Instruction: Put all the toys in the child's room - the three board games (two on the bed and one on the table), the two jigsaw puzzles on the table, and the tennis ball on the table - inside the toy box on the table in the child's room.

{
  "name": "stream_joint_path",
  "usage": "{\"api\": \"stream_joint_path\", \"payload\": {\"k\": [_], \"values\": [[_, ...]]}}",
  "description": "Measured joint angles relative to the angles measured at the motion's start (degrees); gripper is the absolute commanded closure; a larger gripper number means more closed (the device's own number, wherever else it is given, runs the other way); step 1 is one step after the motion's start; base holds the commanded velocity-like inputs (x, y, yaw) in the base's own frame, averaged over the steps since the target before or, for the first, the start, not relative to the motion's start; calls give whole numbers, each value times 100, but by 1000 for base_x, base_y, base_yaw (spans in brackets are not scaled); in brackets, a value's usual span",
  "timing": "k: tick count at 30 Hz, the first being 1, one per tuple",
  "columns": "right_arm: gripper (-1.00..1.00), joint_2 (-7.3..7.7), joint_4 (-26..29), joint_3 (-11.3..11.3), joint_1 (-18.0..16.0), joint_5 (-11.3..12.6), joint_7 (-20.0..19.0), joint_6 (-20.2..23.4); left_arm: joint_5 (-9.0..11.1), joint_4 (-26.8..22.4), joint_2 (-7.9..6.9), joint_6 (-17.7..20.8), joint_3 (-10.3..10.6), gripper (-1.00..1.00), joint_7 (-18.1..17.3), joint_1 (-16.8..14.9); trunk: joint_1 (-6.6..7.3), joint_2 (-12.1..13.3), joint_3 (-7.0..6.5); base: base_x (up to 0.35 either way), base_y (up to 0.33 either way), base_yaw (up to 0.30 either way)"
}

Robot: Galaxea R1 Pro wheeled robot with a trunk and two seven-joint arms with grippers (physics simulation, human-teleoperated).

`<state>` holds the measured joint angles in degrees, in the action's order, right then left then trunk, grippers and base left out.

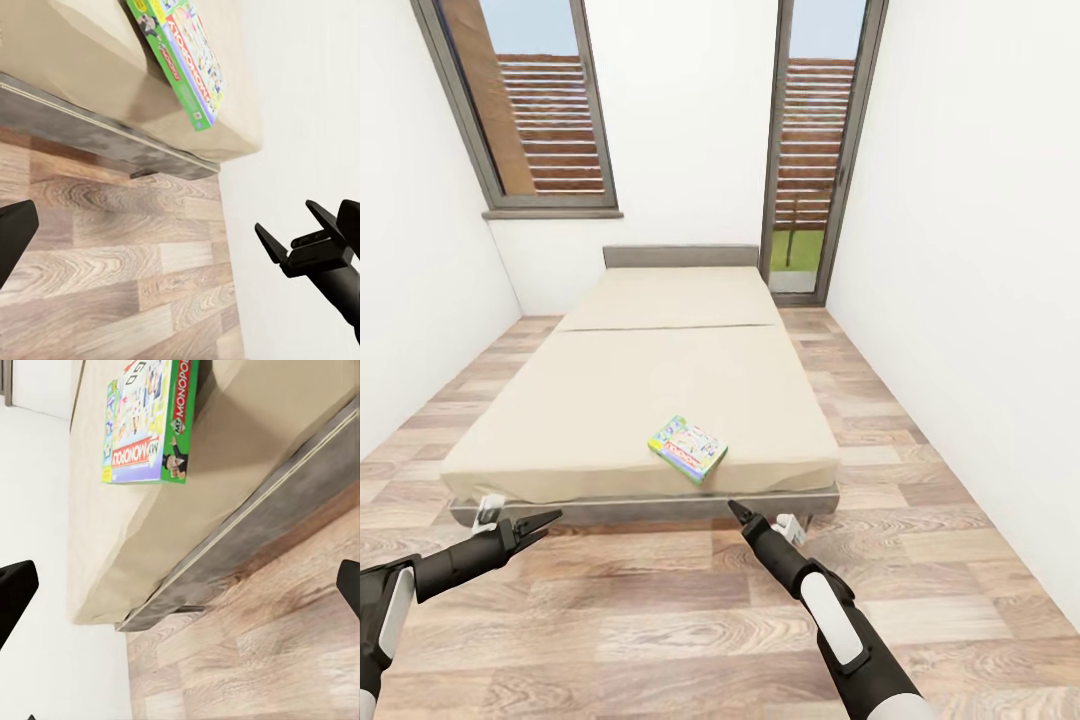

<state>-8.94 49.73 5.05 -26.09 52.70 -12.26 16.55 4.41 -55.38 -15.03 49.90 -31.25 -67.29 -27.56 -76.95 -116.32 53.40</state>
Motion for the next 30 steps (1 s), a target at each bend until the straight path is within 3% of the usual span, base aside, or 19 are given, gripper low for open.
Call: {"api": "stream_joint_path", "payload": {"k": [7, 12, 21, 30], "values": [[-100, 3, 0, -7, 1, 23, -6, -22, 0, 0, 0, -2, 0, -100, -7, 0, -154, -281, 126, 0, 0, 0], [-100, 7, 0, -35, 1, 164, -65, -157, 0, 0, 0, -5, 0, -100, -12, 0, -264, -481, 215, 0, 0, 0], [-100, 15, -8, -49, 1, 214, -473, -212, 0, 0, 0, -5, 0, -100, -13, 0, -461, -842, 377, 0, 0, 0], [-100, 9, -358, -68, 0, 213, -835, -218, 7, 0, 0, -5, 0, -100, -13, 0, -659, -1203, 539, 0, 0, 0]]}}
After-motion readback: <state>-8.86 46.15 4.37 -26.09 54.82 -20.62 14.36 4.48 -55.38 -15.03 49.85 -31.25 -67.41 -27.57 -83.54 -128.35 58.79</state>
